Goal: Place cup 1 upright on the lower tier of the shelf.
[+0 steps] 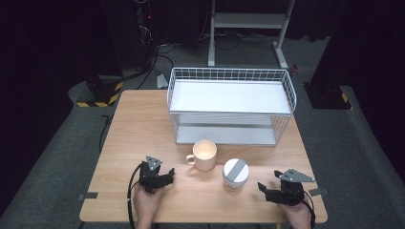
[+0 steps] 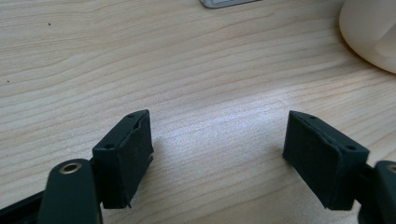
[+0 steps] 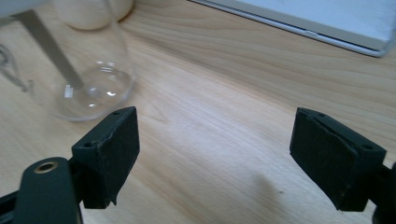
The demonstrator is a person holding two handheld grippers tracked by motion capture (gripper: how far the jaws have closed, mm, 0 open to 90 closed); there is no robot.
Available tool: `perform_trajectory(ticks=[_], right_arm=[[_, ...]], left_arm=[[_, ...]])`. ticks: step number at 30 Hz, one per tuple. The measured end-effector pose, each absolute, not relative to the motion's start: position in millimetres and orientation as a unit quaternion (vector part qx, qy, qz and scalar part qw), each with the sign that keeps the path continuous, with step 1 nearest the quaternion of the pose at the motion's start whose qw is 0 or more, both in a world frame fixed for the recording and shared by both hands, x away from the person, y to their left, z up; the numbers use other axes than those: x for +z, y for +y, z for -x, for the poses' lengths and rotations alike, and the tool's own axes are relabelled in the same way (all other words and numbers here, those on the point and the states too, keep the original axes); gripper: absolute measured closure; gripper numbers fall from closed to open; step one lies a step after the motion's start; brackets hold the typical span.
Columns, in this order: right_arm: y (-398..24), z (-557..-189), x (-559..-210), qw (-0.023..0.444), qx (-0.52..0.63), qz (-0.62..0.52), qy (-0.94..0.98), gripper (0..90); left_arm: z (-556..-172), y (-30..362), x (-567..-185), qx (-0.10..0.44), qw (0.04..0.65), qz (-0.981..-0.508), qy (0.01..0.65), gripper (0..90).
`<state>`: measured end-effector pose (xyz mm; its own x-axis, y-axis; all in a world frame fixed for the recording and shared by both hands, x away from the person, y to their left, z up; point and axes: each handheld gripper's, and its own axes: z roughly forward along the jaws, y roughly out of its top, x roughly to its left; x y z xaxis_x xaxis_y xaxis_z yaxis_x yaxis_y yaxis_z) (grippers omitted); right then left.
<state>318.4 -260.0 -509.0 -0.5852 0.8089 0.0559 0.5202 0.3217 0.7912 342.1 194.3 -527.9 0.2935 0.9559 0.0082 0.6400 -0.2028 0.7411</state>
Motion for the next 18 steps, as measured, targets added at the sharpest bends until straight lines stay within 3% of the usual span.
perform_trajectory(ticks=[18], right_arm=[[-227, -301, -506, 0.137, 0.429, -0.363, 0.816, 12.8]], left_arm=[[-342, 194, -528, 0.244, 0.326, -0.733, 0.545, 23.7]])
